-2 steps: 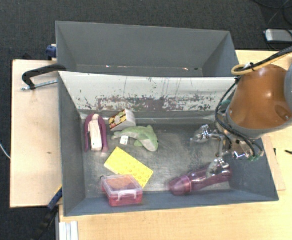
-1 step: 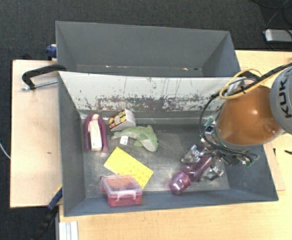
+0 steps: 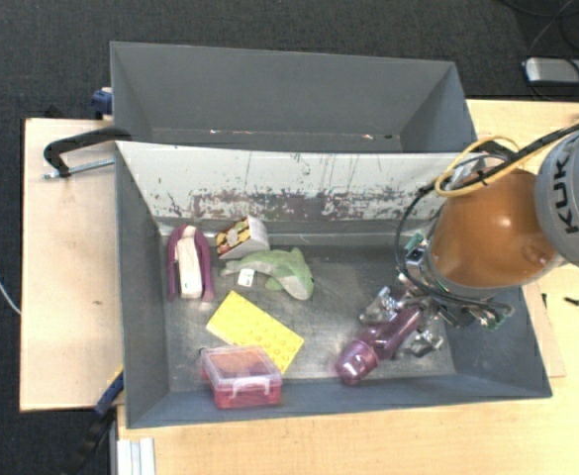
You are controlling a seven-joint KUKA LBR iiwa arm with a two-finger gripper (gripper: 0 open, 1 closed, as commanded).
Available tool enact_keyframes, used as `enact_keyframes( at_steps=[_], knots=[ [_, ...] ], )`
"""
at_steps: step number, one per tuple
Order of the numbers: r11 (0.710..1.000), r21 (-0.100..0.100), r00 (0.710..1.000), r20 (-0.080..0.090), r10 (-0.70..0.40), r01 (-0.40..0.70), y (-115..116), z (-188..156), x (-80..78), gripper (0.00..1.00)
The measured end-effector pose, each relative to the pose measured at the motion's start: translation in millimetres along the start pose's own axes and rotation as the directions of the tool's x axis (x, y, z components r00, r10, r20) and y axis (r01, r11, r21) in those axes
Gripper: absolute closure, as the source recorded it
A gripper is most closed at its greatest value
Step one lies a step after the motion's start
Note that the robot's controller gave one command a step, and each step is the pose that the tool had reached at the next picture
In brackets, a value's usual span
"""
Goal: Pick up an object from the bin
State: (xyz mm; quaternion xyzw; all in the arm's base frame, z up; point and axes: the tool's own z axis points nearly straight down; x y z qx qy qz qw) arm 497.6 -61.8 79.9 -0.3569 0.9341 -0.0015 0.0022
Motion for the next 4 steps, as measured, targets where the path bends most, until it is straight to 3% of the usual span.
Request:
enact_keyframes(
  at_steps=[1, 2, 3, 4],
  knots=[
    [1.0, -0.003, 1.0, 0.001, -0.018, 0.018, 1.7, -103.3, -20.5, 1.0],
    [1.0, -0.003, 1.0, 0.001, -0.018, 0.018, 1.7, -103.3, -20.5, 1.0],
    [0.978, -0.002, 0.978, 0.001, -0.209, 0.209, 1.3, -90.2, -18.8, 1.0],
    [0.93, -0.008, 0.93, 0.0, -0.366, 0.366, 23.8, -132.9, -50.5, 1.0]
  ],
)
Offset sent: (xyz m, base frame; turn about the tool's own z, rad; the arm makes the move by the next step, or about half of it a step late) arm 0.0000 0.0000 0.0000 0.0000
